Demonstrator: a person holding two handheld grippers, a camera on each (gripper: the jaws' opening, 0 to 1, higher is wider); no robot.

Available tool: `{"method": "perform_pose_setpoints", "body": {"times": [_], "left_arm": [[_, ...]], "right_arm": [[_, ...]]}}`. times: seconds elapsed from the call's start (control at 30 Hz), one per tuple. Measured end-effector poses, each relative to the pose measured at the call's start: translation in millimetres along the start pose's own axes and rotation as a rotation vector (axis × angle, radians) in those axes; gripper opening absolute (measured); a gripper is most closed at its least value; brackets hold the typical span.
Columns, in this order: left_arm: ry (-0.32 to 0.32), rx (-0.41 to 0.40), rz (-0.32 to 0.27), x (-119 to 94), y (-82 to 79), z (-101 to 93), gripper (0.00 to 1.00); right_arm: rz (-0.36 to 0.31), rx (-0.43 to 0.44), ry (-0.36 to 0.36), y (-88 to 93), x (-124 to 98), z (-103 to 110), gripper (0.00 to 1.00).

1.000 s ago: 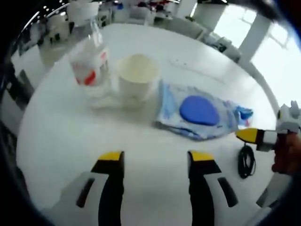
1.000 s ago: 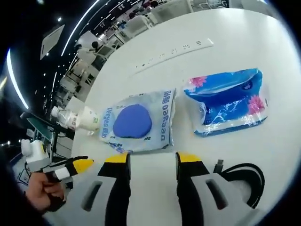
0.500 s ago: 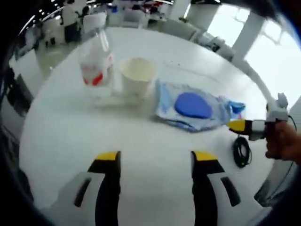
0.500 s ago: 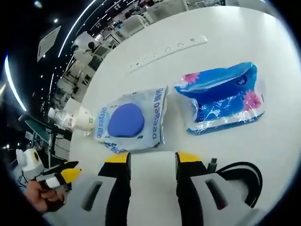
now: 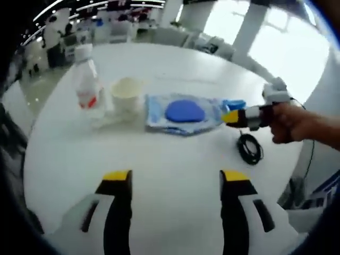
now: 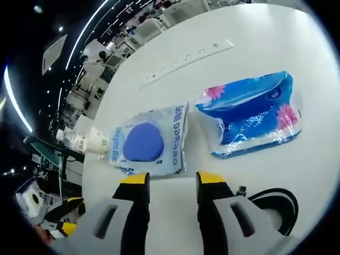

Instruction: Arrange the tabletop items into an orderly group along one side of the table until the central work area is clear of visible clutter.

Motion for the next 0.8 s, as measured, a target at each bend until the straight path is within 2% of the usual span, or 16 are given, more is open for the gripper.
{"method": "perform_pose_setpoints", "body": {"times": [0.13,0.4,0.63,0.7,0.8], "left_arm": [[0.003,0.086,0.016,-16,7.0,-6.5,0.67],[0.004,0.157,0.041,-44,30.3,-6.9,0.69],[0.000,0.133,0.050,-65,52.3,-7.7,0.69],[-0.006,0.118,0.055,-68,59.6,-5.8,0.68],[-0.014,0.095,0.065,-73,69.3,-2.4,0.68]], "right_arm": [[0.007,-0.004,0.005,-2.1,4,-1,0.32],[0.011,-0.002,0.005,-7.7,14,-1,0.28],[0.023,0.003,0.016,-5.7,19,3,0.24],[0.026,0.030,0.016,-3.9,20,3,0.22],[0.011,0.043,0.032,-5.0,21,0,0.13]]}}
Point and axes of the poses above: the point that each gripper's makers call its tool centre point, and the gripper's own axes: x roughly forward along the fingers, z roughly to its left, y roughly out of its underside, the point moved 9 cm from there along -x, roughly backward along the fingers, and after that the axes turned 2 degrees about -y, right-handed, at the moved point
